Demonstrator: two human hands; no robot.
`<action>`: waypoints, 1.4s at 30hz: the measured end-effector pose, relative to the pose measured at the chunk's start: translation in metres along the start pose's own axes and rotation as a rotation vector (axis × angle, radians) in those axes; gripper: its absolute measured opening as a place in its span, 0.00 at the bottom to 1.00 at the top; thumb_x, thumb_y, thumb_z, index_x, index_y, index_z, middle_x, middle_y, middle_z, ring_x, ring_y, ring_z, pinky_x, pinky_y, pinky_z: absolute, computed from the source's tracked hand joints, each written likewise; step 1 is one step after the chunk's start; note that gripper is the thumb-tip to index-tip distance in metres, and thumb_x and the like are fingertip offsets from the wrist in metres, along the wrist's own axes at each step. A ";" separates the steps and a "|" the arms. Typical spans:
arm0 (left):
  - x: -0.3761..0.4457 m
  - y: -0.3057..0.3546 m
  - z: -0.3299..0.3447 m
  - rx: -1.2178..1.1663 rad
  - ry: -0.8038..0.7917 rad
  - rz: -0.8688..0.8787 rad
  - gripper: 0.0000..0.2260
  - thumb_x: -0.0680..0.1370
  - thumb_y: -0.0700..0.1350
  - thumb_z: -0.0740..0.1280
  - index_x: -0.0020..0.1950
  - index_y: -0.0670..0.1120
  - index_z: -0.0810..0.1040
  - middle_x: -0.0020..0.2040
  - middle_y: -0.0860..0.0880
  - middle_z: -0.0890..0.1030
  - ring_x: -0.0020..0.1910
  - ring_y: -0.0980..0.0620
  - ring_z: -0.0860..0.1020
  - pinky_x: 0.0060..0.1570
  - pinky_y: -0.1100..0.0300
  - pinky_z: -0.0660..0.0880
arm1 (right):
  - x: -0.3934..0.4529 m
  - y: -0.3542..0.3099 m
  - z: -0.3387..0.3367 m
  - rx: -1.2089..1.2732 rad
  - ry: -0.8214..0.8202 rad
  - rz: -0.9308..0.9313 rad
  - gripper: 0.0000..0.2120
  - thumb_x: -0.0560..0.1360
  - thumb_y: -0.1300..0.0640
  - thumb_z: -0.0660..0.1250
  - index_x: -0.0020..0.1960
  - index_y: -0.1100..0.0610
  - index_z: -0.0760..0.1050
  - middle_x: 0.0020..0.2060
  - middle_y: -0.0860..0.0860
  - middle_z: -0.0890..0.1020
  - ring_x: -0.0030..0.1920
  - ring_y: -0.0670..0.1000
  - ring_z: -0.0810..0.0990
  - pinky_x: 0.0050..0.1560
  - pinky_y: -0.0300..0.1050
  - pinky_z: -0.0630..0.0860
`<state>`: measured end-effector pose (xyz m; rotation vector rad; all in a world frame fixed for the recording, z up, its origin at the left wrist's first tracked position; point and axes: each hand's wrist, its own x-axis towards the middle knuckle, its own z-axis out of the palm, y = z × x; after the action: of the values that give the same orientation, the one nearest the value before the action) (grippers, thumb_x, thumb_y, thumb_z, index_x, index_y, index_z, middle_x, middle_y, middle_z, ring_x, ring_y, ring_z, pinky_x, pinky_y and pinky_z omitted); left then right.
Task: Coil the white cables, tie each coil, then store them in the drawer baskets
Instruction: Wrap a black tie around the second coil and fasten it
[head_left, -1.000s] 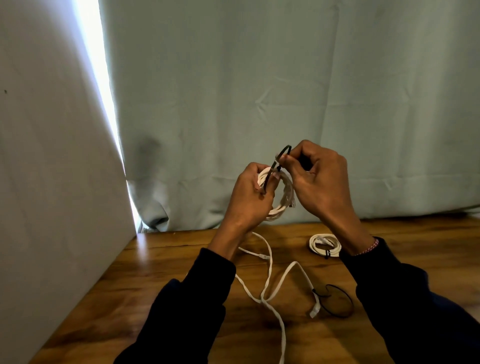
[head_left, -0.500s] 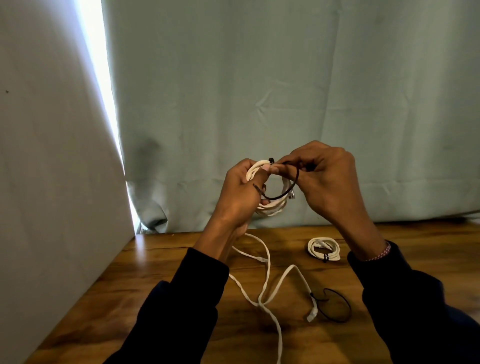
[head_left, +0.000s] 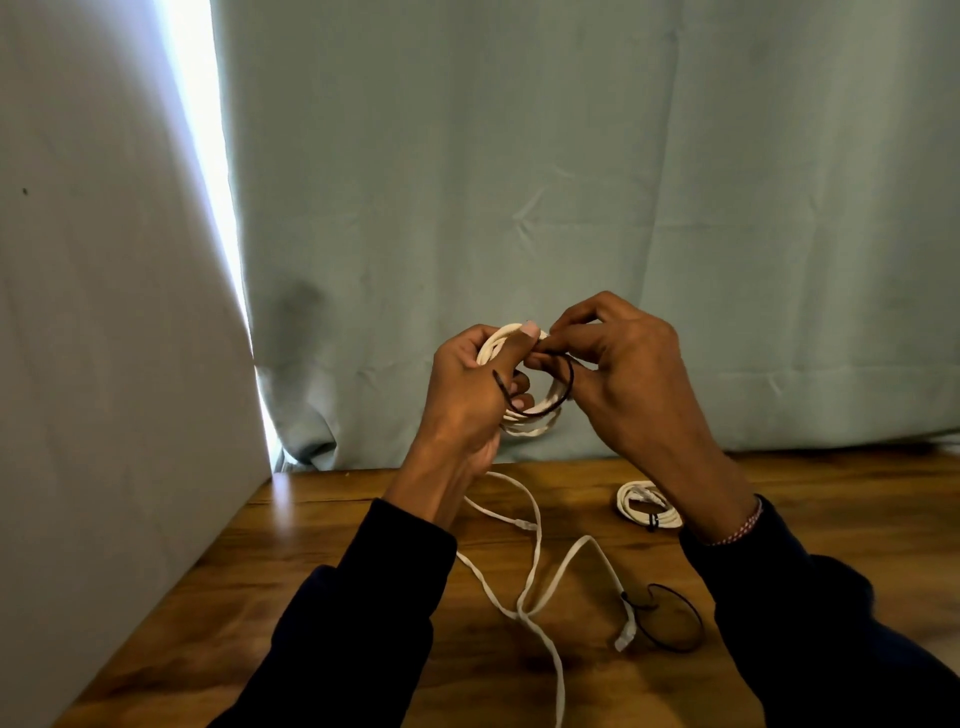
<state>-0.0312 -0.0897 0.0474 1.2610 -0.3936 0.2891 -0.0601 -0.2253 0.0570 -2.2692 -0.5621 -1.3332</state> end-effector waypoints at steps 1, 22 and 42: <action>0.000 0.000 0.000 0.000 0.005 0.001 0.09 0.79 0.43 0.70 0.53 0.37 0.79 0.38 0.43 0.78 0.27 0.55 0.71 0.27 0.61 0.70 | 0.000 -0.001 0.000 -0.002 -0.015 0.005 0.08 0.74 0.59 0.75 0.53 0.56 0.86 0.50 0.53 0.83 0.48 0.49 0.80 0.48 0.31 0.72; 0.000 -0.003 -0.005 0.105 0.004 0.073 0.06 0.76 0.43 0.74 0.50 0.42 0.84 0.36 0.47 0.81 0.29 0.54 0.75 0.31 0.58 0.75 | 0.003 0.006 -0.008 0.388 -0.295 0.383 0.26 0.73 0.54 0.76 0.69 0.49 0.71 0.56 0.46 0.82 0.51 0.45 0.83 0.54 0.45 0.82; -0.004 0.002 -0.007 0.353 -0.051 0.280 0.03 0.76 0.44 0.74 0.49 0.48 0.85 0.34 0.50 0.83 0.31 0.55 0.80 0.34 0.63 0.79 | 0.001 0.013 -0.007 0.632 -0.172 0.341 0.21 0.75 0.62 0.73 0.68 0.51 0.77 0.57 0.43 0.84 0.56 0.39 0.82 0.52 0.35 0.80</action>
<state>-0.0343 -0.0821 0.0453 1.5613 -0.5830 0.5843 -0.0573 -0.2404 0.0589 -1.8471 -0.5285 -0.6723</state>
